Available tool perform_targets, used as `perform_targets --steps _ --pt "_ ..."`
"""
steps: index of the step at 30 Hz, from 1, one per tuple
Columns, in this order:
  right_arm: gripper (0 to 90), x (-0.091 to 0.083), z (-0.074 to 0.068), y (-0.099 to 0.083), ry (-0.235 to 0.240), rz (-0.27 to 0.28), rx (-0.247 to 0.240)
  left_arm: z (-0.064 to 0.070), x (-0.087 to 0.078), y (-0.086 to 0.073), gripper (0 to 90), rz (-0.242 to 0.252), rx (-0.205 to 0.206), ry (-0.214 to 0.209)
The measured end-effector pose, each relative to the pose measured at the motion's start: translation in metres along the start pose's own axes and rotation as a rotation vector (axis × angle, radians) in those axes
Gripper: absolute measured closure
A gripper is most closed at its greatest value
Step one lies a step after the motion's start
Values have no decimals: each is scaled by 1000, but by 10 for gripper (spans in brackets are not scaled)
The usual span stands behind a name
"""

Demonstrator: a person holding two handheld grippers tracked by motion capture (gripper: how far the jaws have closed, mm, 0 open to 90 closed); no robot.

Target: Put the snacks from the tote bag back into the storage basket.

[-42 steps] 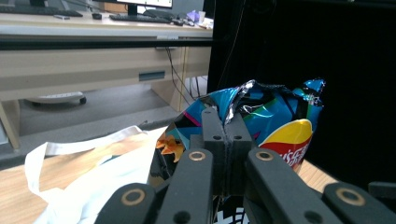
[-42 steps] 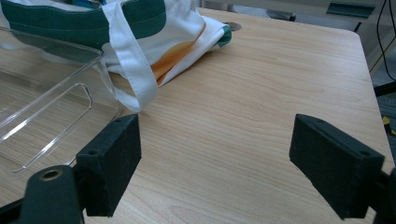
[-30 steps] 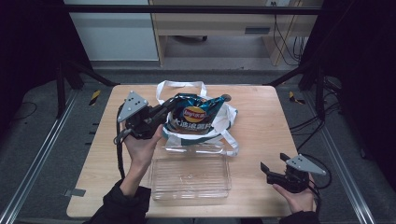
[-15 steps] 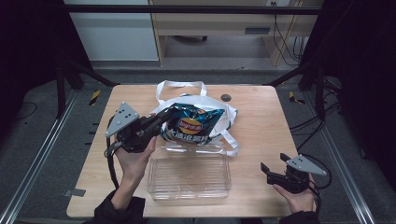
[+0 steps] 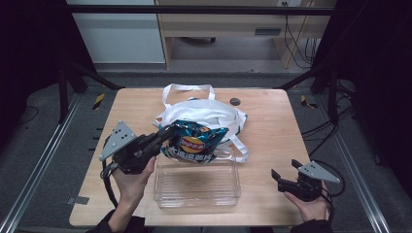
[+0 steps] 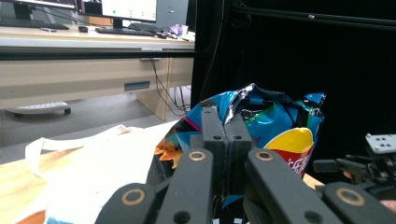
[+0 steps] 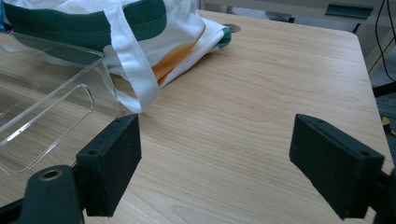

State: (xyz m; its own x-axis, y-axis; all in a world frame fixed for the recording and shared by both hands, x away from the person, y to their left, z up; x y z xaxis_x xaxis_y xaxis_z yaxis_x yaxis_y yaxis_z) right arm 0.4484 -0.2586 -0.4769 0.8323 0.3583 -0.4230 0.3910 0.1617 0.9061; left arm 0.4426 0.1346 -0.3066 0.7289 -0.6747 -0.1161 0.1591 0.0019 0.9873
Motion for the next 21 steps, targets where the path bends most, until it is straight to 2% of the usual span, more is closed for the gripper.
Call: perform_targets --steps 7,21 --pt "170 0 0 -1 -1 -3 -3 5 -4 -22 899 -28 -5 -18" --pt "172 0 -1 -2 4 -8 -16 14 -5 -44 899 -70 -6 -33"
Point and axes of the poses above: each handheld gripper's, and its own axes: x roughly forward along the jaws, y roughly out of its top, z roughly to its right, the point moved 6 cm from there along x, roughly forward along the jaws
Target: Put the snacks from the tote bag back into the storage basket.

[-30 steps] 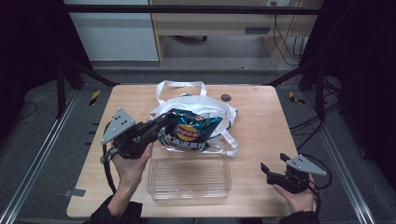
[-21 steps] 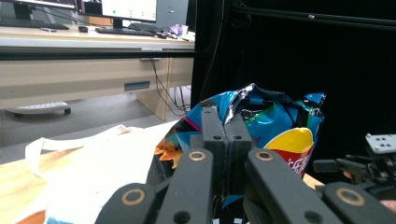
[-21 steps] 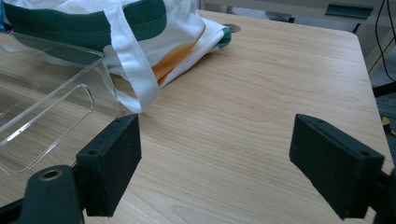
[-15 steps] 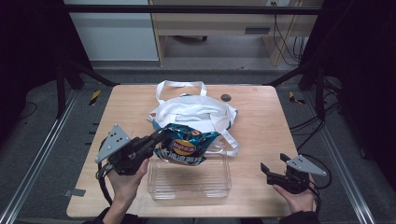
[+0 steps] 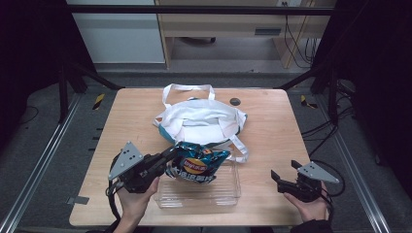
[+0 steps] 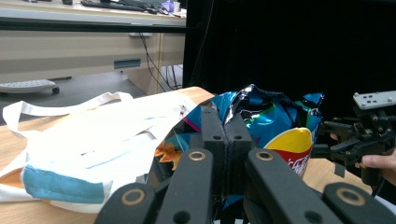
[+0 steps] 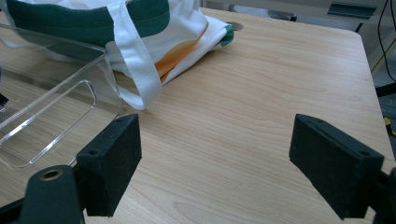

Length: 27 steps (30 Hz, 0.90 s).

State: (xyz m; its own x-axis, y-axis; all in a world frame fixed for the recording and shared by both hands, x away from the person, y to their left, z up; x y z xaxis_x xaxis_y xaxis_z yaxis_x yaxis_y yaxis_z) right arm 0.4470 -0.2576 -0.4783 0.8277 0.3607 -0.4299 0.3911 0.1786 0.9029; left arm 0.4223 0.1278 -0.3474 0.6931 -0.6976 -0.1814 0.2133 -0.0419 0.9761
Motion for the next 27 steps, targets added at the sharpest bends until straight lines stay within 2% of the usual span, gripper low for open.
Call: perform_targets --steps 9,14,21,27 --pt "172 0 -2 -1 1 -7 -4 6 0 -16 899 -35 3 -3" --pt "172 0 -3 -1 3 -7 -7 5 4 -27 899 -67 -12 -5" --pt "172 1 -3 -1 4 -9 -10 0 6 -35 898 -86 -30 -1" --pt "172 1 -3 -1 4 -11 -13 -9 4 -40 896 -96 -41 38"
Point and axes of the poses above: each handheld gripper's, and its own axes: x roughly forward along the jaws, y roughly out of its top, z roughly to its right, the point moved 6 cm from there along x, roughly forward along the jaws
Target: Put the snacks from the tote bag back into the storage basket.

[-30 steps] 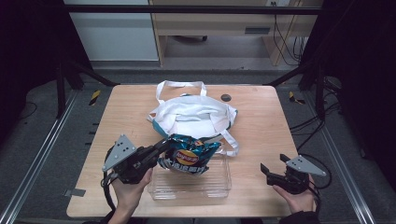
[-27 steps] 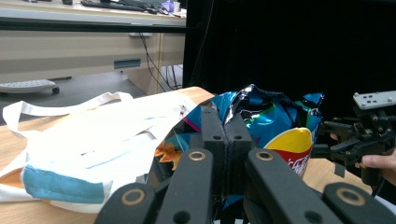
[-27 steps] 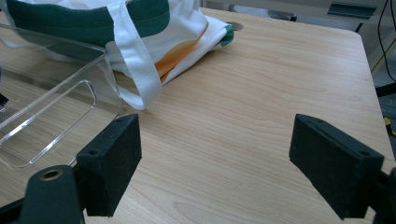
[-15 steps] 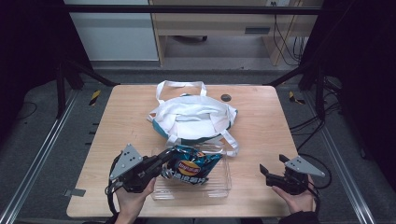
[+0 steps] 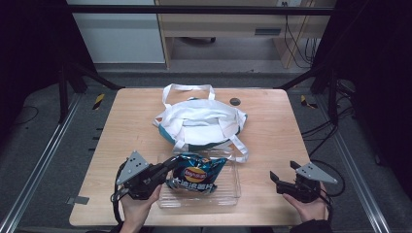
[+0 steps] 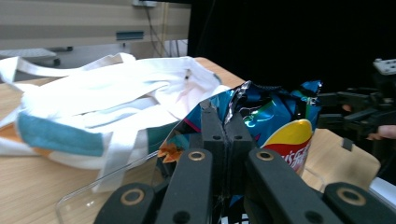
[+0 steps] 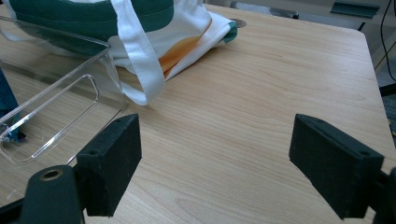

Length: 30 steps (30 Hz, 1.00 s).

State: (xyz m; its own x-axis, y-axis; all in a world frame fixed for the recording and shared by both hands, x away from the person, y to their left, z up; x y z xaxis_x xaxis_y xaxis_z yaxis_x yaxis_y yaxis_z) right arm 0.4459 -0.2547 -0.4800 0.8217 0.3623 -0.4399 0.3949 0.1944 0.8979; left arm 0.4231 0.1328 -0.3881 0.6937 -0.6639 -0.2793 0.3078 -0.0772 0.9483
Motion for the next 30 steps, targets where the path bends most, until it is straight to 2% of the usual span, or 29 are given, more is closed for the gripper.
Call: perform_targets --steps 7,19,30 --pt "172 1 0 0 1 -5 1 -12 3 -4 892 -16 -23 50" --pt "172 2 0 -1 5 -10 3 -18 8 -4 889 -22 -27 78" --pt "172 3 1 -2 2 -14 -1 -25 19 0 879 -23 -23 94"
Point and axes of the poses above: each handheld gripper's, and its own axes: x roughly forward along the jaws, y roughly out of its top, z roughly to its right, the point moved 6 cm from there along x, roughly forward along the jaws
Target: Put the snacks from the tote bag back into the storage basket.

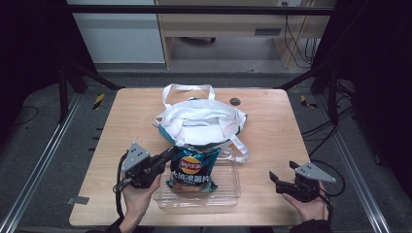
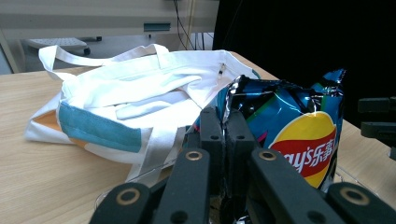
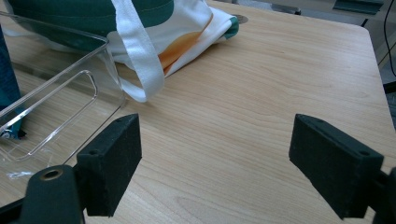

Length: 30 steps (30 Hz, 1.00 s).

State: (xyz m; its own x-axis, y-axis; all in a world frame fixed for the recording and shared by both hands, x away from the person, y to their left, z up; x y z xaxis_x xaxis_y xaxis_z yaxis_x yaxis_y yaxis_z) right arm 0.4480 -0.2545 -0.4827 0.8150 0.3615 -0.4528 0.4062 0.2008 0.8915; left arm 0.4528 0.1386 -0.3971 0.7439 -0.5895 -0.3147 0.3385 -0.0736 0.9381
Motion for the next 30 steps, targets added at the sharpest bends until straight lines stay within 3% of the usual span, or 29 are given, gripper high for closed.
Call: perform_targets --steps 16,30 --pt "173 1 0 0 1 -4 1 -10 20 7 876 -4 -46 9" --pt "173 2 1 0 -1 -8 2 -17 38 8 849 1 -25 40"
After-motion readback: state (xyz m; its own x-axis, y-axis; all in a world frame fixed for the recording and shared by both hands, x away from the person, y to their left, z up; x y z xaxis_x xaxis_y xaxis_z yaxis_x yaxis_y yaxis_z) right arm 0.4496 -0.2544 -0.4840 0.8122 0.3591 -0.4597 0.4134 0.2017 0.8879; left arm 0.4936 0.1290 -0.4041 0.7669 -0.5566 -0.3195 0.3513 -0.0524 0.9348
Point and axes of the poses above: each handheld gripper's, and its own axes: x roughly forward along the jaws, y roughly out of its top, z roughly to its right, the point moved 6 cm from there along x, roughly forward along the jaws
